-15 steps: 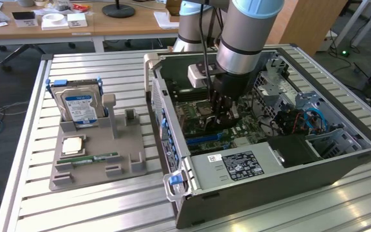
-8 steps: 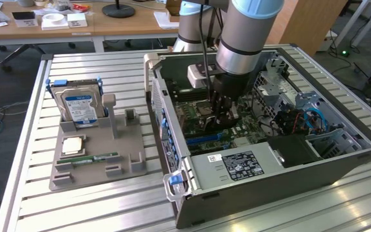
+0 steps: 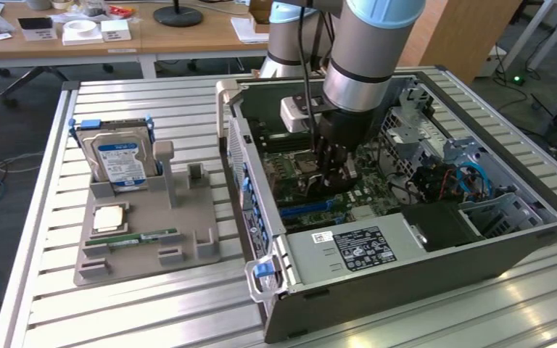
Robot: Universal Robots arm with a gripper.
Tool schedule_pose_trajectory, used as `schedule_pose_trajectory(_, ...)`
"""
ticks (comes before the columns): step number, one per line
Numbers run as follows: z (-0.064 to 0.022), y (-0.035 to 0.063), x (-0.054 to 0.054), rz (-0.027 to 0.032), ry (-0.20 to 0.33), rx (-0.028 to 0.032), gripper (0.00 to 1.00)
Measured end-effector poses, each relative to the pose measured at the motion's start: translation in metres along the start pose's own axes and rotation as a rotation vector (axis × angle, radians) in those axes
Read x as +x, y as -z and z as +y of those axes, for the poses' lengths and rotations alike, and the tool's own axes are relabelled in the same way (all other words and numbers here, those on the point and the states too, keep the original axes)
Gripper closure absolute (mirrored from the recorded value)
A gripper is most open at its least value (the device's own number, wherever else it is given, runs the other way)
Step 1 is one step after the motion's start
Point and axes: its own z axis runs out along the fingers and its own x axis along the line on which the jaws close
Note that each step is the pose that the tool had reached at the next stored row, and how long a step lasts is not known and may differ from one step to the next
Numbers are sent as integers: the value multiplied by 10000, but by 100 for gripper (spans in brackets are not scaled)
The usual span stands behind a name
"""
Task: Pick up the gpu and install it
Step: 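Insert the gpu into the slot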
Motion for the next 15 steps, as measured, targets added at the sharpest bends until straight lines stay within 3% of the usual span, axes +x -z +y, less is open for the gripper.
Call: schedule_pose_trajectory(15,17,-23,0,-2,1,1,74)
